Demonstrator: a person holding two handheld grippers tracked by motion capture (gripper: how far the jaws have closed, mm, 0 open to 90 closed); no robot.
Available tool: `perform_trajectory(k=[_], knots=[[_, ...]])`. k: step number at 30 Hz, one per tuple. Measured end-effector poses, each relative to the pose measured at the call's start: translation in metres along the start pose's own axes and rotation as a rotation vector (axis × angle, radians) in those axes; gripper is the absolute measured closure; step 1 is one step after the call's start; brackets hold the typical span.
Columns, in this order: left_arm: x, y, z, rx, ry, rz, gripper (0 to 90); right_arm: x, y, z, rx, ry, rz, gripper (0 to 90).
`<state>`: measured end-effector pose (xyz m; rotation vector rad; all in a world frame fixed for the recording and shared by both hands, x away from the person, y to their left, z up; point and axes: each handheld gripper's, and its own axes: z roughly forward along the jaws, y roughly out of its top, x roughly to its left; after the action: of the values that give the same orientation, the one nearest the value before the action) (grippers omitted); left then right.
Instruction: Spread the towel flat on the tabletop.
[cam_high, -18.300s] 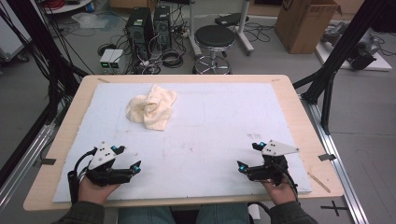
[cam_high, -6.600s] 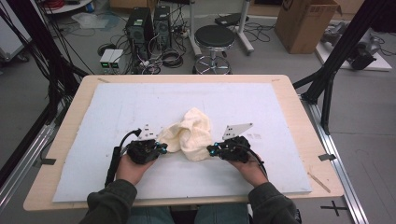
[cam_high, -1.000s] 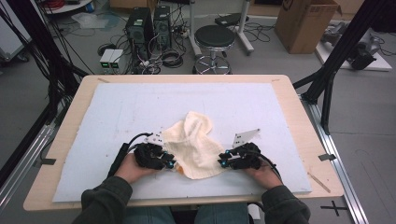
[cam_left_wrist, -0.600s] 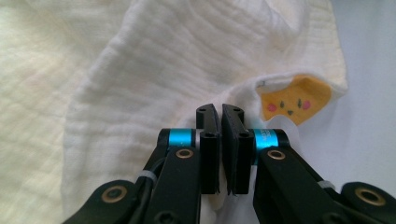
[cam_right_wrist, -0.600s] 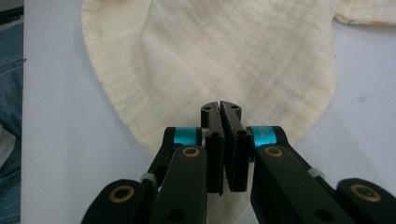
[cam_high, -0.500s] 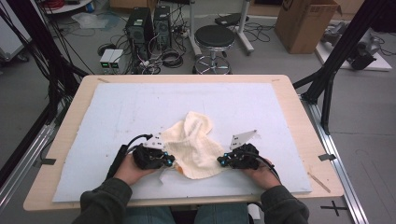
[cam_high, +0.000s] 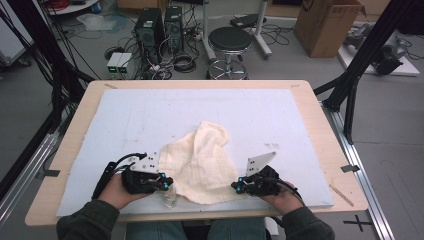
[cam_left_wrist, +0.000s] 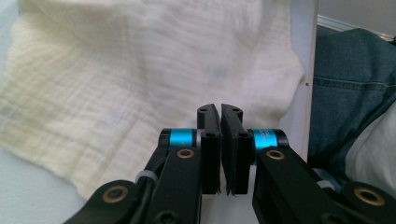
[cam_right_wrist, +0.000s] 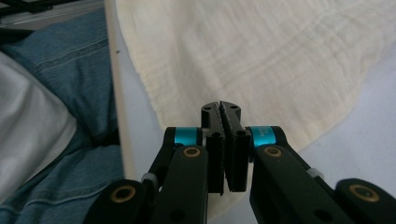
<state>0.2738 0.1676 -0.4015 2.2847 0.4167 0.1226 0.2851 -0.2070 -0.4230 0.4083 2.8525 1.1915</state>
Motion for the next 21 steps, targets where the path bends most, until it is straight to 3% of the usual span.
perform_trajectory(k=[3, 5, 8, 12, 15, 21], knots=[[0.003, -0.004, 0.001, -0.031, -0.009, -0.035, 75.4, 0.005, -0.006, -0.009, -0.017, -0.004, 0.007, 88.1], [0.008, -0.004, 0.0, -0.051, 0.009, -0.063, 71.1, 0.005, -0.008, -0.014, -0.045, 0.002, 0.034, 79.3], [0.019, -0.002, -0.001, -0.092, 0.045, -0.112, 66.3, -0.005, -0.002, -0.023, -0.105, -0.023, 0.069, 72.2], [0.038, 0.004, -0.001, -0.146, 0.107, -0.172, 62.5, -0.031, 0.011, -0.025, -0.142, -0.082, 0.11, 65.1], [0.053, 0.01, 0.002, -0.149, 0.172, -0.197, 60.7, -0.054, 0.021, -0.023, -0.157, -0.14, 0.151, 64.0], [0.084, 0.011, 0.017, -0.158, 0.244, -0.276, 59.3, -0.103, 0.036, -0.007, -0.151, -0.23, 0.234, 63.3]])
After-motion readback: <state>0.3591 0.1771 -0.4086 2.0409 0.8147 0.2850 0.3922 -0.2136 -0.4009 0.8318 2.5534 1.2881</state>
